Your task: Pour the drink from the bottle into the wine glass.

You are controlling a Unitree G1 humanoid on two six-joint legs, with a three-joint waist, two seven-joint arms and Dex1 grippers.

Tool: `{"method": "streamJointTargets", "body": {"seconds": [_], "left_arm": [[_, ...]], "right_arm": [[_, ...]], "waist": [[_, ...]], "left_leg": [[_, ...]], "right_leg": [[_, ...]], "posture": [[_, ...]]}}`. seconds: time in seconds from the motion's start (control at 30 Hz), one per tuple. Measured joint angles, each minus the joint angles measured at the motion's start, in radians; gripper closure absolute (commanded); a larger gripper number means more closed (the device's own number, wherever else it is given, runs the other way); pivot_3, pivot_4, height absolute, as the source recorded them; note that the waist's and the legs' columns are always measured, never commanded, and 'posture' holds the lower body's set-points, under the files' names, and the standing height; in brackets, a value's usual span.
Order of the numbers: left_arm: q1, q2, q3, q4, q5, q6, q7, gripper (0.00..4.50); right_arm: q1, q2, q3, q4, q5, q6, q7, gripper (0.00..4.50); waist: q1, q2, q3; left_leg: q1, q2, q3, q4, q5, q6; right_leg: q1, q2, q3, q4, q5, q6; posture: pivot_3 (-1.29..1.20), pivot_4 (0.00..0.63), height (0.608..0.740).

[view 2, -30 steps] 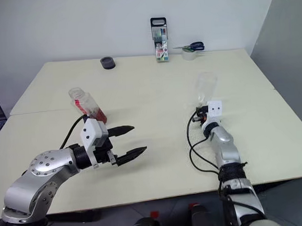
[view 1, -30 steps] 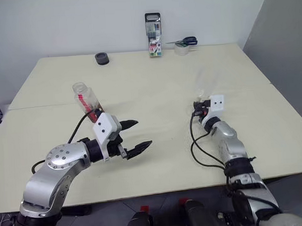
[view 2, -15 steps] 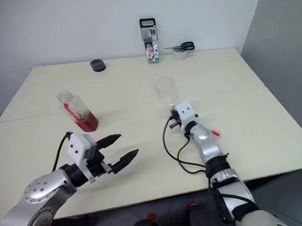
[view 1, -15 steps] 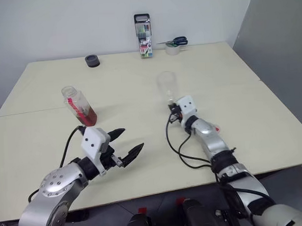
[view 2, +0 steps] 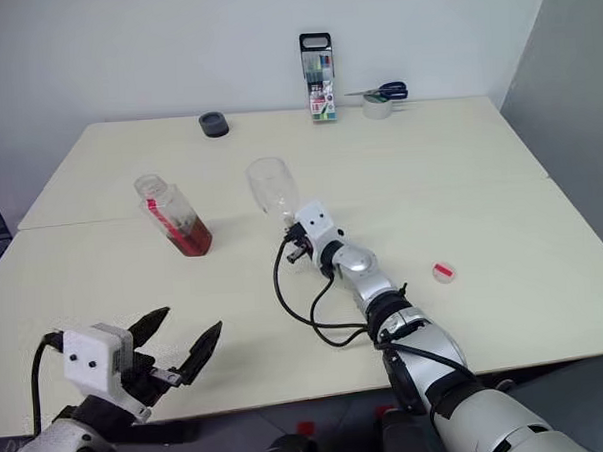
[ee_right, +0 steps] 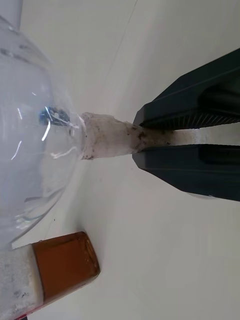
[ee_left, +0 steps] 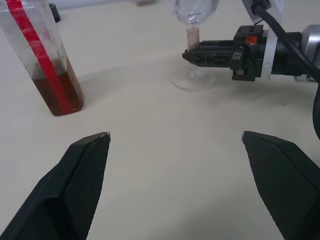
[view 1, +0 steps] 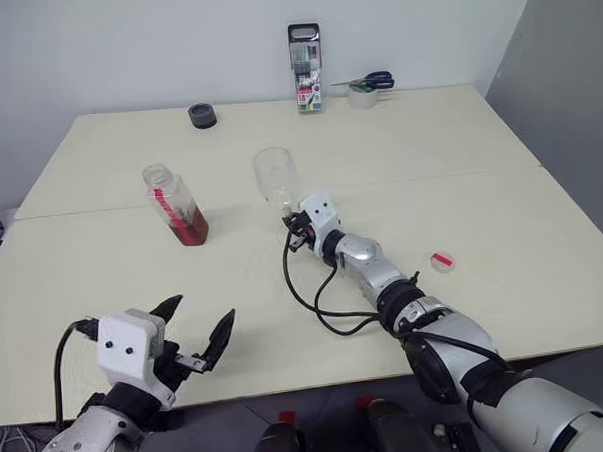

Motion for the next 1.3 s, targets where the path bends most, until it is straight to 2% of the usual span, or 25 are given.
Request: {"method": "streamJointTargets", "body": {"seconds": [0.43,0.6,0.77,0.87,1.0,1.17,1.23,1.3], "left_arm": [[-0.031,0.013,-0.001,0.041,0.008,-0.044,-0.008,0.00],[-0.087,0.043,-0.001,0.041,-0.003,-0.018,-0.011,0.00],[-0.131,0.062,-0.003,0.041,-0.012,0.017,-0.002,0.00],[-0.152,0.067,-0.004,0.041,-0.016,0.037,0.004,0.00],[-0.191,0.076,-0.004,0.041,-0.019,0.065,0.009,0.00],[-0.224,0.072,-0.006,0.064,-0.012,0.072,0.027,0.00],[-0.247,0.066,-0.006,0.094,-0.001,0.072,0.044,0.00],[-0.289,0.048,-0.002,0.141,0.019,0.067,0.077,0.00]], "right_arm": [[0.000,0.000,-0.006,0.022,-0.001,-0.036,0.001,4.35],[0.003,0.000,-0.003,0.022,-0.002,-0.045,0.011,2.72],[0.012,-0.001,0.007,0.022,-0.008,-0.061,0.023,0.90],[0.022,-0.003,0.007,0.019,-0.011,-0.064,0.024,0.04],[0.056,-0.007,0.007,-0.003,-0.011,-0.068,0.035,0.04],[0.185,-0.037,0.015,-0.154,0.000,-0.059,0.129,0.04],[0.262,-0.091,0.026,-0.270,0.000,-0.024,0.178,0.04],[0.363,-0.193,0.032,-0.470,0.005,0.037,0.236,0.04]], "waist": [[0.000,0.000,0.000],[0.000,0.000,0.000],[0.000,0.000,0.000],[0.000,0.000,0.000],[0.000,0.000,0.000],[0.002,0.000,0.000],[0.009,0.001,0.000],[0.023,0.001,0.000]], "left_leg": [[0.000,0.000,0.001,0.000,0.000,0.000],[0.000,0.000,0.001,0.000,0.000,0.000],[0.000,0.000,0.001,0.000,0.000,0.000],[0.000,0.000,0.000,0.000,0.000,0.000],[0.000,0.000,0.000,0.000,0.000,0.000],[0.000,0.000,-0.001,0.000,0.000,0.000],[-0.001,-0.001,-0.001,0.001,0.000,0.000],[-0.001,-0.002,-0.002,0.001,0.000,0.000]], "right_leg": [[0.000,0.000,-0.001,0.000,0.000,0.000],[0.000,0.000,-0.001,0.000,0.000,0.000],[0.000,0.000,-0.001,0.000,0.000,0.000],[0.000,0.000,-0.001,0.000,0.000,0.000],[0.000,0.000,-0.001,0.000,0.000,0.000],[0.000,0.000,-0.001,0.000,0.000,0.000],[0.000,0.000,-0.002,0.000,0.000,0.000],[0.001,-0.002,-0.002,-0.001,0.000,0.001]], "posture": [[0.00,0.150,0.740],[0.00,0.150,0.740],[0.00,0.150,0.740],[0.00,0.150,0.740],[0.00,0.150,0.740],[0.00,0.150,0.740],[0.00,0.150,0.740],[0.00,0.150,0.740]]}}
